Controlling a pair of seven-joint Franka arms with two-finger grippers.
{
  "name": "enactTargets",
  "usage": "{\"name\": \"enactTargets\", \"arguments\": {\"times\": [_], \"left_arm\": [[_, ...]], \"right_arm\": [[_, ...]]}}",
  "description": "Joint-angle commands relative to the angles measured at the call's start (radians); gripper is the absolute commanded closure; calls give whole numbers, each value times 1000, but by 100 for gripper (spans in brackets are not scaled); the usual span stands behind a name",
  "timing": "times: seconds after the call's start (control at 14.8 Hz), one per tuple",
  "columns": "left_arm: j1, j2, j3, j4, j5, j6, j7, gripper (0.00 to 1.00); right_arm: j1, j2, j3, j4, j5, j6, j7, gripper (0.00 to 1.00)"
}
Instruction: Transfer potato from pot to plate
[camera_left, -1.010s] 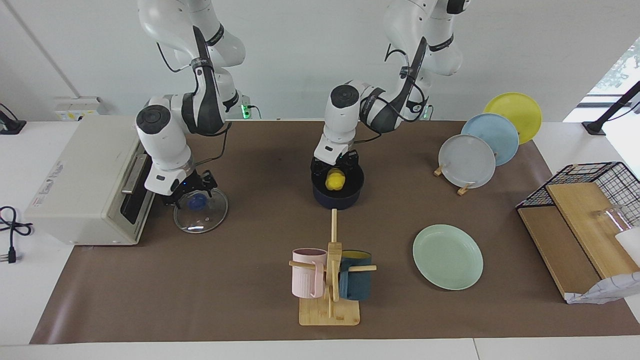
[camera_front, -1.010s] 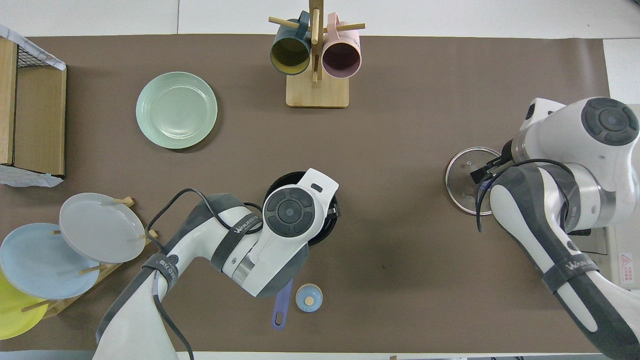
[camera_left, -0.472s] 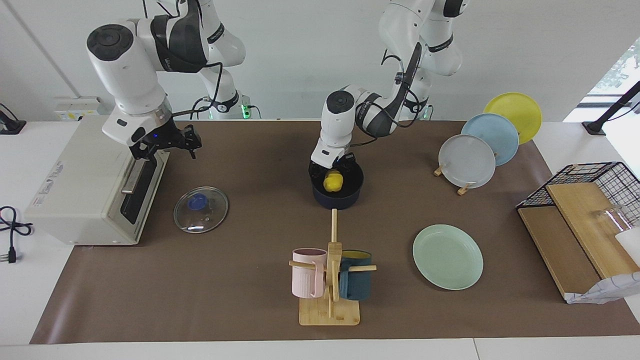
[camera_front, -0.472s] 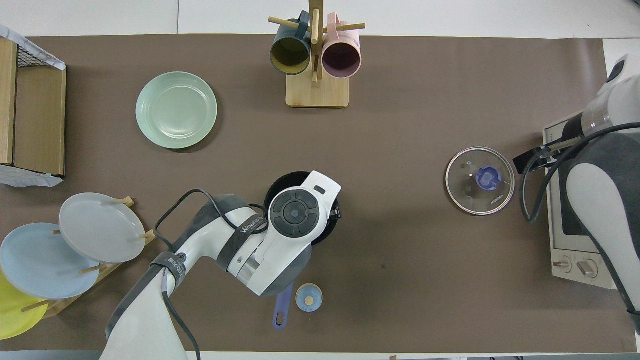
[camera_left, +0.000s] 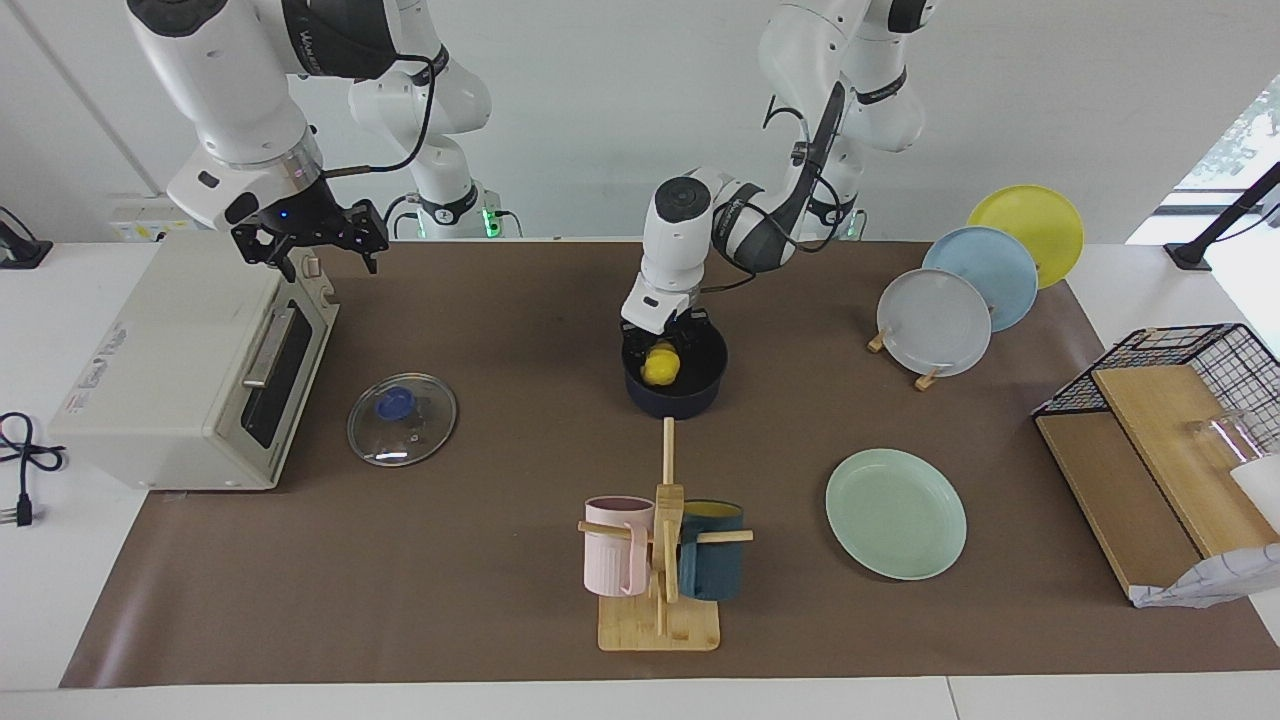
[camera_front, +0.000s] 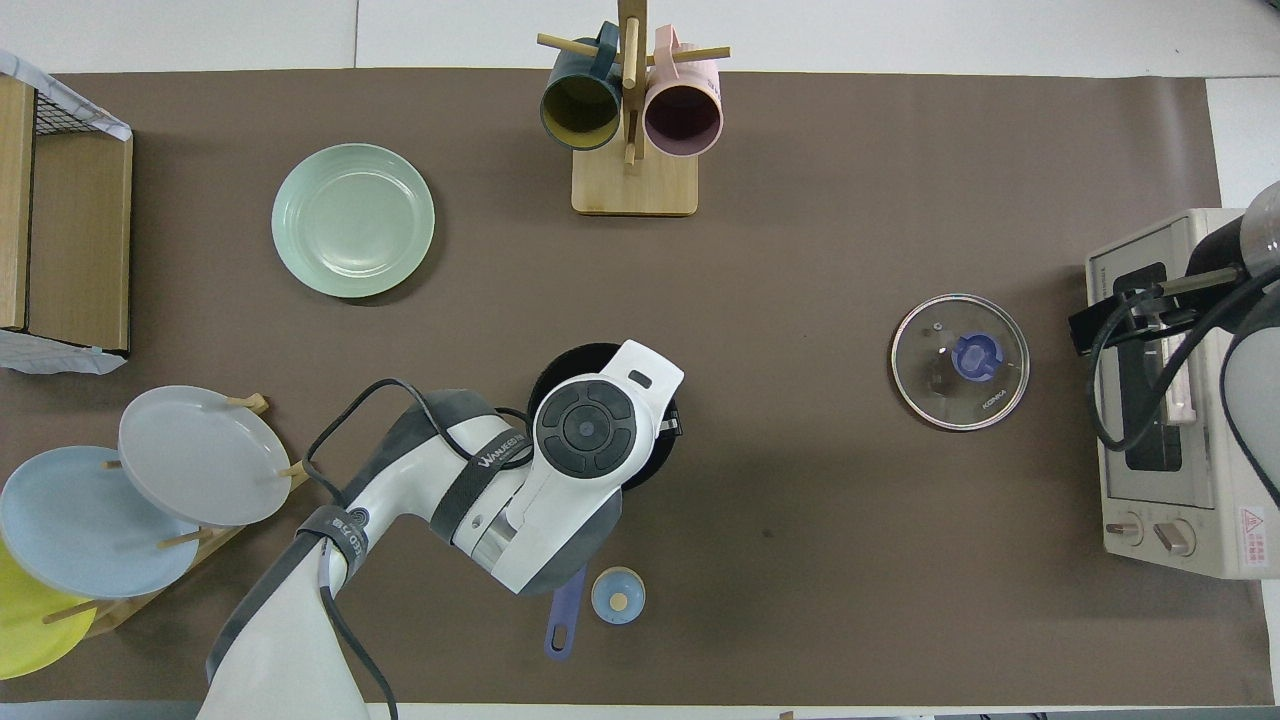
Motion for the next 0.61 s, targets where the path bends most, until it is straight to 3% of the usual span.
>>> {"name": "enactTargets", "arguments": {"times": [0.0, 0.27, 0.54], "left_arm": [[-7, 4, 12, -27, -12, 17, 29, 100], [13, -23, 20, -12, -12, -25, 32, 100], [81, -89, 17, 66, -12, -190, 89, 100]], "right_arm": [[-8, 25, 2, 11, 7, 6, 39, 0], [-3, 21, -9, 8, 16, -11, 44, 0], [20, -19, -11, -4, 10, -50, 48, 0]]}}
